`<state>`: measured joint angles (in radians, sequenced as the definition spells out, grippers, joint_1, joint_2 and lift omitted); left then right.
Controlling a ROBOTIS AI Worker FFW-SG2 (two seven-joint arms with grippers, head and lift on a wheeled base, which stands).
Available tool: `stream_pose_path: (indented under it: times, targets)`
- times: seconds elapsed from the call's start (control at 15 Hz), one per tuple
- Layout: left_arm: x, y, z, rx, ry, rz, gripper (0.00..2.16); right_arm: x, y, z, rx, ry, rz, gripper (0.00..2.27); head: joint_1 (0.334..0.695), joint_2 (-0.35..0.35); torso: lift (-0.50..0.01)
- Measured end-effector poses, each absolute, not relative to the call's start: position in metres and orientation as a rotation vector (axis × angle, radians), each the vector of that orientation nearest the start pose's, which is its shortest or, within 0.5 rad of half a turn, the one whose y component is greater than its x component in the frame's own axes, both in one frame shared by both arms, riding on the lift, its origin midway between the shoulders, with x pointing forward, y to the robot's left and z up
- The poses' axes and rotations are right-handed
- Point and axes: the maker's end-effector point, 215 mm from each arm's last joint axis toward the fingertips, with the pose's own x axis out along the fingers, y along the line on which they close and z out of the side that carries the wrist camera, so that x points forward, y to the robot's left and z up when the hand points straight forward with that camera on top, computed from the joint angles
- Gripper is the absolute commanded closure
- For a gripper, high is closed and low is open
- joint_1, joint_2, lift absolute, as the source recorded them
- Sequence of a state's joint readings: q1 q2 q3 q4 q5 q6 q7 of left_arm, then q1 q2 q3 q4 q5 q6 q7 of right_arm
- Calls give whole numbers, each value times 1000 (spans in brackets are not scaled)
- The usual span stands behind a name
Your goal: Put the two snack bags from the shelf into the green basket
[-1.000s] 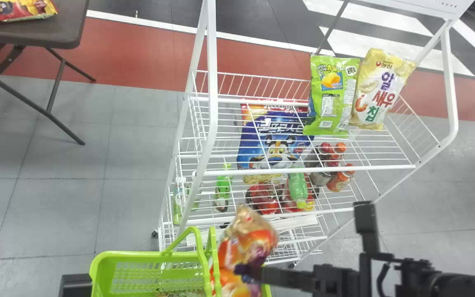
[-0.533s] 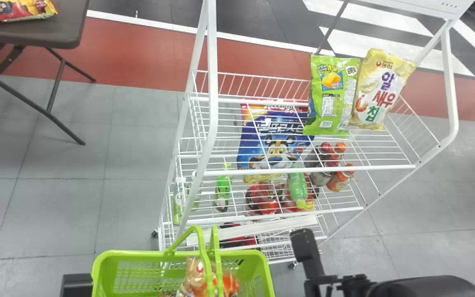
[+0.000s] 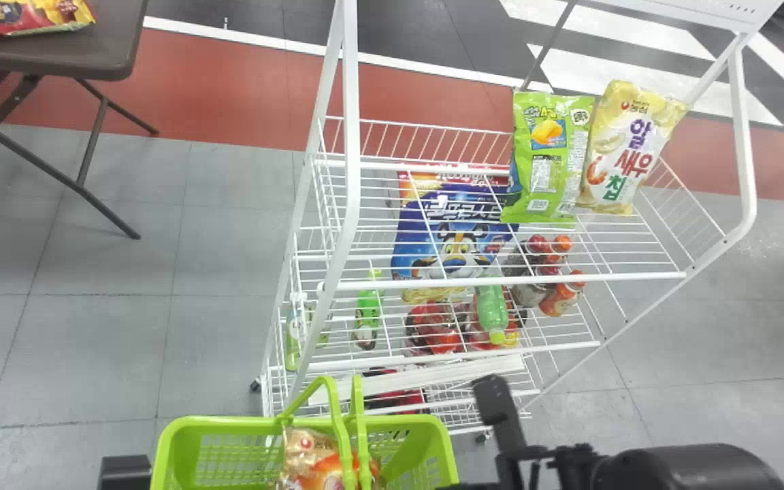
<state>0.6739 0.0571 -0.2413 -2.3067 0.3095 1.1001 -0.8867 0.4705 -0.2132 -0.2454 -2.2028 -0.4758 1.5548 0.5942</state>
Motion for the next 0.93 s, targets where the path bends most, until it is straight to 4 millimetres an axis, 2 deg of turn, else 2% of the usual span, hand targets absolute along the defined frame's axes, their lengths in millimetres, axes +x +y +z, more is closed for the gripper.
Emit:
stream_pose_path:
  times: [0.27,0.4,0.47,0.53,0.6,0.73,0.87,0.93]
  targets:
    - [148,-77,-392,-730,904,-1225,2078,255,-205,-434,487,1051,521,87,695,-350,-1]
    - [147,-77,-393,-731,906,-1225,2078,260,-216,-418,488,994,470,83,695,-350,-1]
    - [147,-77,-394,-732,908,-1223,2078,263,-221,-417,491,975,442,83,695,-350,-1]
    - [147,-77,-395,-733,909,-1222,2078,274,-227,-415,477,927,418,87,695,-350,-1]
    - [147,-78,-395,-735,910,-1223,2078,297,-236,-409,442,834,391,87,695,-350,-1]
    - [146,-79,-396,-735,909,-1223,2078,351,-258,-384,319,589,323,87,695,-350,-1]
    - [146,-80,-395,-736,907,-1226,2078,396,-278,-337,178,301,254,87,695,-350,-1]
    - [146,-80,-395,-736,906,-1228,2078,404,-281,-319,139,205,240,87,695,-350,-1]
